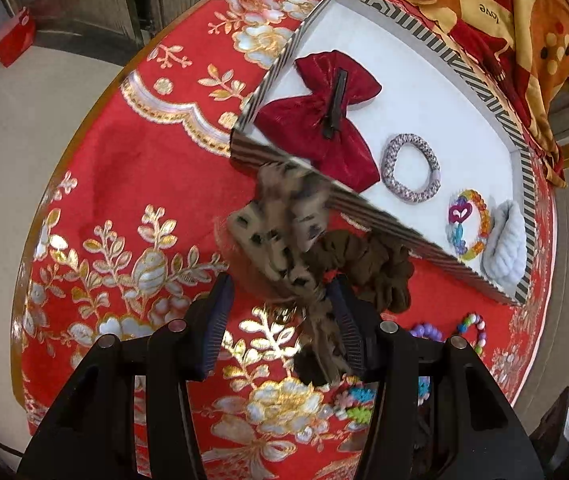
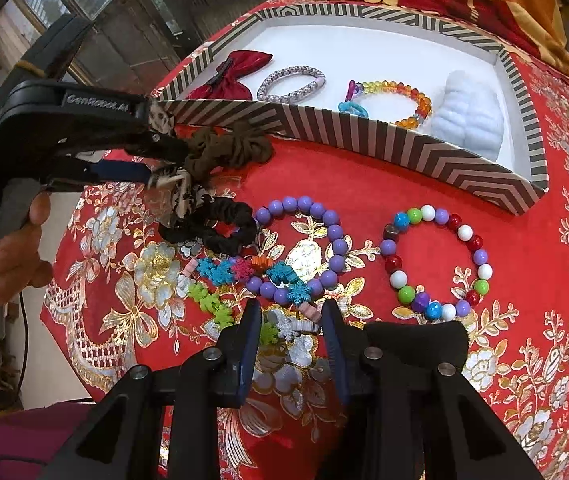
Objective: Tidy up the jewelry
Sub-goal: 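Grasp the leopard-print bow with the left tool while the right tool reaches the bracelets, then lift the leopard-print bow with the left tool while the right tool grasps a small hair tie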
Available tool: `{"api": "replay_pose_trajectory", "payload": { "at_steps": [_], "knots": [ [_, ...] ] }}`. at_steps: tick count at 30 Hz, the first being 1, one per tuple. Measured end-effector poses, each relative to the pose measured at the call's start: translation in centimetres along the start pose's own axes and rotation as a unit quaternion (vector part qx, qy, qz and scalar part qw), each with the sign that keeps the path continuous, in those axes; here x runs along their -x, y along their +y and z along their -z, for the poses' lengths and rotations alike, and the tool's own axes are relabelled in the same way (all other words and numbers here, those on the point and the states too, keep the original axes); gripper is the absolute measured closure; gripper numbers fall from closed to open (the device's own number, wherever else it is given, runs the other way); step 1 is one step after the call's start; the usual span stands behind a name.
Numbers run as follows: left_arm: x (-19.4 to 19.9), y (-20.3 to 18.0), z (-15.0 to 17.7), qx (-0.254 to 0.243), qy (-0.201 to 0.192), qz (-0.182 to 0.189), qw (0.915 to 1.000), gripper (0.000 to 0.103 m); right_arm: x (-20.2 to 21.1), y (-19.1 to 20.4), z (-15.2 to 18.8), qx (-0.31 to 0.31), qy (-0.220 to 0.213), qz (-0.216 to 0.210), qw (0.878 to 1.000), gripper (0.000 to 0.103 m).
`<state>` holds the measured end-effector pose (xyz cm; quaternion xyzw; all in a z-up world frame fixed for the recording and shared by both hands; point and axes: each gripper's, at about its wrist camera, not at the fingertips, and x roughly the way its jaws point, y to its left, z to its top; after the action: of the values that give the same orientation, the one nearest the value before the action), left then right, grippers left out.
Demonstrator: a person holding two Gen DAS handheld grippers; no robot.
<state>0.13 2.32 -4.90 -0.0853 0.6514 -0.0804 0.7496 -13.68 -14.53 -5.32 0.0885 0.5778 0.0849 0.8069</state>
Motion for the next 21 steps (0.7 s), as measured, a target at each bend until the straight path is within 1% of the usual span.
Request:
{"api": "replay_pose_trajectory", "payload": {
  "at_steps": [1,2,3,7,9,10,11,12,13,16,21],
  "knots": [
    [-0.1,-0.1,-0.1,-0.001,0.000,-0.002,1.0000,0.053,-0.1,0.0,0.0,0.000,0.000,0.000,1.000,0.075],
    [-0.2,-0.2,-0.3,-0.002,0.001,-0.002,1.0000,0.053,-0.2,0.0,0.0,-0.001,0.000,0.001,1.000,0.080],
    [-0.3,-0.3,-0.2,-0.003,0.001,-0.002,1.0000,0.053,-0.3,0.0,0.0,-0.003,0.001,0.000,1.000,0.081],
    [-0.4,-0.8,0.0,-0.022,-0.006,-0.009,0.9997,0.054,-0.3,-0.4,0.0,-0.011,-0.003,-0.001,1.000,0.090],
    [-0.5,-1.1,0.0,-0.031,-0.010,-0.006,0.9994,0.061,-0.2,-0.5,0.0,-0.016,-0.005,-0.005,1.000,0.090],
    [-0.6,-1.1,0.0,-0.035,-0.010,-0.002,0.9993,0.075,-0.1,-0.6,0.0,-0.017,-0.006,-0.007,1.000,0.090],
    [-0.7,-1.2,0.0,-0.039,-0.008,0.002,0.9992,0.080,0.1,-0.5,-0.1,-0.017,-0.009,-0.008,1.000,0.090],
    [-0.7,-1.2,-0.1,-0.041,-0.007,0.006,0.9991,0.081,0.5,-0.4,-0.1,-0.017,-0.013,-0.010,1.000,0.090],
    [-0.6,-1.2,0.0,-0.047,-0.010,0.007,0.9988,0.086,0.9,-0.3,-0.1,-0.017,-0.017,-0.013,1.000,0.090],
    [0.1,-1.2,0.2,-0.060,-0.017,0.009,0.9980,0.088,2.7,0.0,-0.3,-0.010,-0.034,-0.023,0.999,0.091],
    [2.2,-0.2,0.6,-0.059,-0.025,0.026,0.9976,0.088,5.2,0.6,-0.6,-0.003,-0.055,-0.039,0.998,0.091]
  ]
}}
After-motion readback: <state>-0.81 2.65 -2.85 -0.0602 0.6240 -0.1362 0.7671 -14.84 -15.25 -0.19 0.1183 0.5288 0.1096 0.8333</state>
